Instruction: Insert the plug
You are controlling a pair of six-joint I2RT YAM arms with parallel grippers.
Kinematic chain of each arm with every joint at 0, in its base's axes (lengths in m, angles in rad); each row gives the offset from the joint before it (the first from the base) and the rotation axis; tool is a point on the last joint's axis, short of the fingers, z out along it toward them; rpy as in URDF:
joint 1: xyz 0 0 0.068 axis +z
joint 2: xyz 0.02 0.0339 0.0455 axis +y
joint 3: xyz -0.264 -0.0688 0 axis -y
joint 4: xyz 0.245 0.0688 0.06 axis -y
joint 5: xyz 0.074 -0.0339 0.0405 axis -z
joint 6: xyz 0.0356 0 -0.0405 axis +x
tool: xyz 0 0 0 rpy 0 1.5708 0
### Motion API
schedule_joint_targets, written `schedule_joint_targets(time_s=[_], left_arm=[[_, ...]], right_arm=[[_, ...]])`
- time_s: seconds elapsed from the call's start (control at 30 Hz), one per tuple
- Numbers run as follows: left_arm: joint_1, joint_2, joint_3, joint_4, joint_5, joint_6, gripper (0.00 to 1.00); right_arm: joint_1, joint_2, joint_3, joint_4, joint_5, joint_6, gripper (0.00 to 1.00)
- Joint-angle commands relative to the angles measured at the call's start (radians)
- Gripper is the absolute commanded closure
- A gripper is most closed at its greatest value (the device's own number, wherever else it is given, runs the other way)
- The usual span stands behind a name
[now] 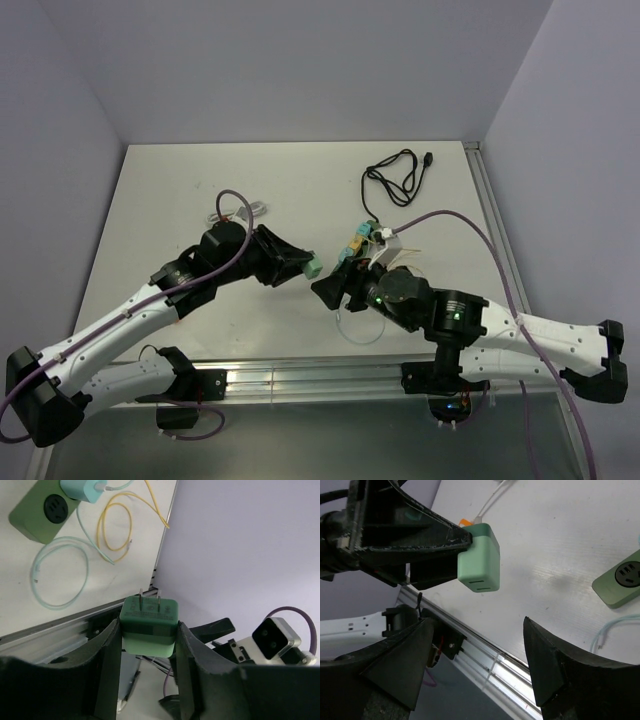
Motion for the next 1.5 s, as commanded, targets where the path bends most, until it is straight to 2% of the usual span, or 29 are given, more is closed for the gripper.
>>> schedule_joint_targets(time_s=[0.0,0.03,0.27,0.47,0.67,0.93,1.2,1.47], left_arm=[[-0.001,-0.024,0.020,0.070,0.009,-0.127,1.00],[-0.001,-0.023,0.032,0.057,0.007,-0.140,1.00],[-0.001,0.005,0.056,-0.005,0.068,-0.215,1.00],[-0.001,0.023,0.038,0.033,0.148,-0.256,1.00],[-0.003,0.006,0.029,0.038,0.156,-0.268,1.00],[-0.006,-0.014,0.023,0.026,0.156,-0.270,1.00],[-0.006,-0.029,0.015,0.018,0.154,-0.264,1.00],[-0.014,-0.044,0.004,0.012,0.142,-0.264,1.00]], right_arm=[[0.060,0.052,0.061,0.074,0.124,-0.063,0.21],[0.073,0.056,0.064,0.078,0.188,-0.075,0.22],[0.140,0.101,0.054,0.176,0.334,-0.181,0.34],[0.168,0.119,0.060,0.210,0.359,-0.244,0.45],[0.171,0.125,0.049,0.222,0.388,-0.248,0.50],[0.171,0.144,0.043,0.221,0.411,-0.256,0.52],[0.171,0.181,0.067,0.146,0.460,-0.207,0.52],[0.171,0.178,0.063,0.161,0.460,-0.201,0.60]])
